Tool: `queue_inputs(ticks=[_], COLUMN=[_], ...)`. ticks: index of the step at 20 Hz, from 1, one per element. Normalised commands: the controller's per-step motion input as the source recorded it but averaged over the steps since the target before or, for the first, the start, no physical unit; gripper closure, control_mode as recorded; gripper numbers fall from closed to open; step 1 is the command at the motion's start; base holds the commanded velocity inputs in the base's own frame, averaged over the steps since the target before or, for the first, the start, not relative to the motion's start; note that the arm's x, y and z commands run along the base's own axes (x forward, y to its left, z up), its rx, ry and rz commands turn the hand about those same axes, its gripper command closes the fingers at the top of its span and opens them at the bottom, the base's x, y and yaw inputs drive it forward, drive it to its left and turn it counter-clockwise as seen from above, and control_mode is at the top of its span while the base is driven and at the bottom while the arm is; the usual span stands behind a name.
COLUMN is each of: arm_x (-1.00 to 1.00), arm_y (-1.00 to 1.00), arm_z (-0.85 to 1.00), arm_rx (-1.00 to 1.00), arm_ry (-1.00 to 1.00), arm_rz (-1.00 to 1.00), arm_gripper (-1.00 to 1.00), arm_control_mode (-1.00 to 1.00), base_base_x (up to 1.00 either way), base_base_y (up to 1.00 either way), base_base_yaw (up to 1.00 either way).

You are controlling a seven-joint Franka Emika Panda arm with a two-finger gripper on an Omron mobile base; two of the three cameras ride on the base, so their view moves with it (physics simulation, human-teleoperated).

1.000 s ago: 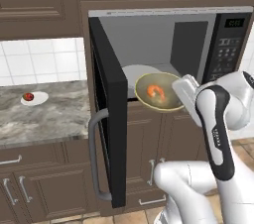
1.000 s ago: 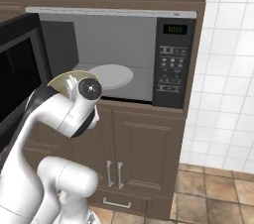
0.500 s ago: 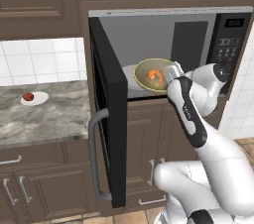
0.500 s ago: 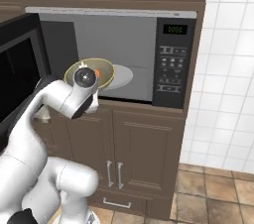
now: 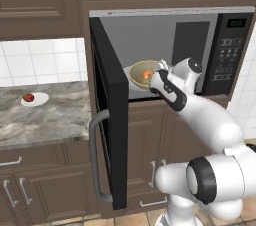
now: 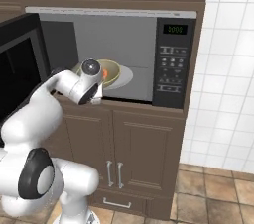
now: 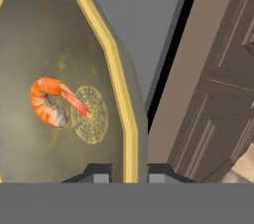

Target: Remove the mango from the bowl and place it on the small plate. Then place the bowl with only the shrimp in the microwave, close the door, and press the start button to microwave the shrimp.

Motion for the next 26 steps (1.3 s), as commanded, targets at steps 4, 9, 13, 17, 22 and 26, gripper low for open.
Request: queue_inputs(ticks=[4, 9, 13, 17, 22, 26], arm_x=[0.82, 0.52, 0.46, 0.08, -0.75, -0.87], arm_y=[0.00, 0.00, 0.00, 0.00, 0.00, 0.00], arm_z=[-0.31, -0.20, -0.27, -0.11, 0.09, 0.16], arm_rx=[0.00, 0.00, 0.00, 0.00, 0.00, 0.00], arm_ry=[0.07, 0.03, 0.04, -0.01, -0.28, -0.21], arm_rz=[0.00, 0.00, 0.00, 0.01, 0.04, 0.00], arm_gripper=[1.00, 1.00, 1.00, -1.00, -1.00, -1.00], arm_control_mode=[-1.00, -1.00, -1.00, -1.00, -1.00, -1.00], base_base_x=[0.00, 0.00, 0.00, 0.00, 0.00, 0.00], base_base_y=[0.00, 0.00, 0.00, 0.00, 0.00, 0.00], base_base_yaw=[0.00, 0.00, 0.00, 0.00, 0.00, 0.00])
